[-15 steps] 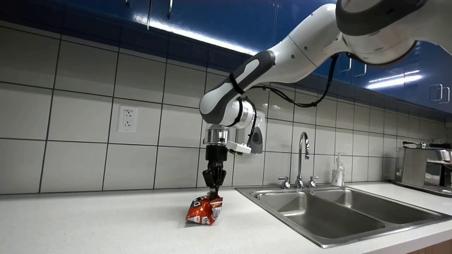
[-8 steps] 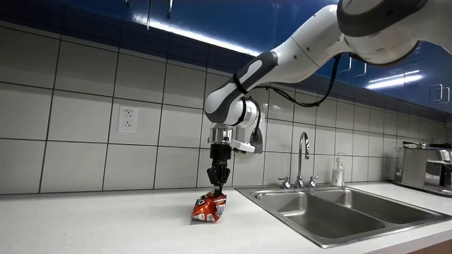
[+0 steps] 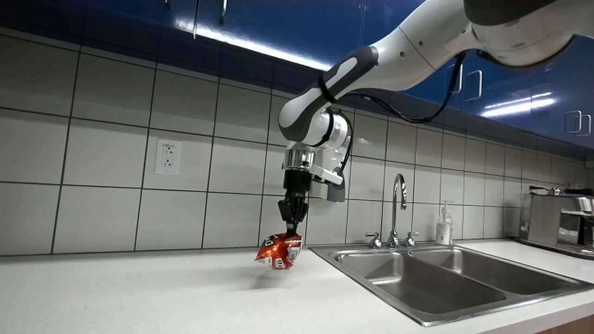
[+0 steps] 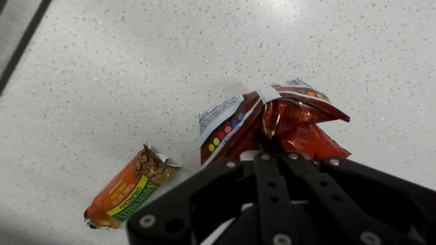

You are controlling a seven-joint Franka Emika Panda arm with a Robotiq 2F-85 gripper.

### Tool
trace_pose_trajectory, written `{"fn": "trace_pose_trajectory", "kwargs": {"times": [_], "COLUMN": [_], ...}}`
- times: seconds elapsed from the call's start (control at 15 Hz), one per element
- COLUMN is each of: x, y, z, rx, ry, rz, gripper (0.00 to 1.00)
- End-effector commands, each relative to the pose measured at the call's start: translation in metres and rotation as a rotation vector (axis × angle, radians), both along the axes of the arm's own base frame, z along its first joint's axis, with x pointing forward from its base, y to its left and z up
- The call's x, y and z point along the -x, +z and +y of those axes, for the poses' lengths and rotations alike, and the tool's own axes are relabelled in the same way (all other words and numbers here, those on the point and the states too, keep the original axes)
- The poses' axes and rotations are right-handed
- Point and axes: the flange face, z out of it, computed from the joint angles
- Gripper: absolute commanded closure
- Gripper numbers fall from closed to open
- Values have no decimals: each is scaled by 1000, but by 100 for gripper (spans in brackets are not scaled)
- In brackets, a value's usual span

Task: Put the packet into the sink

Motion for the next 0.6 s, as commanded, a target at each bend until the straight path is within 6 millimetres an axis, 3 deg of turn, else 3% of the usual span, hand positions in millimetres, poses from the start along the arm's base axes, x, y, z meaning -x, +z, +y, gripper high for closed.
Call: {"fn": "trace_pose_trajectory", "kwargs": {"times": [0.0,0.53], "x": [22,42], "y": [28,52], "z": [-26,-100], "rx": [-31,-75], "ry": [-33,-159], "rz": [-14,-21], "gripper": [100,100]}}
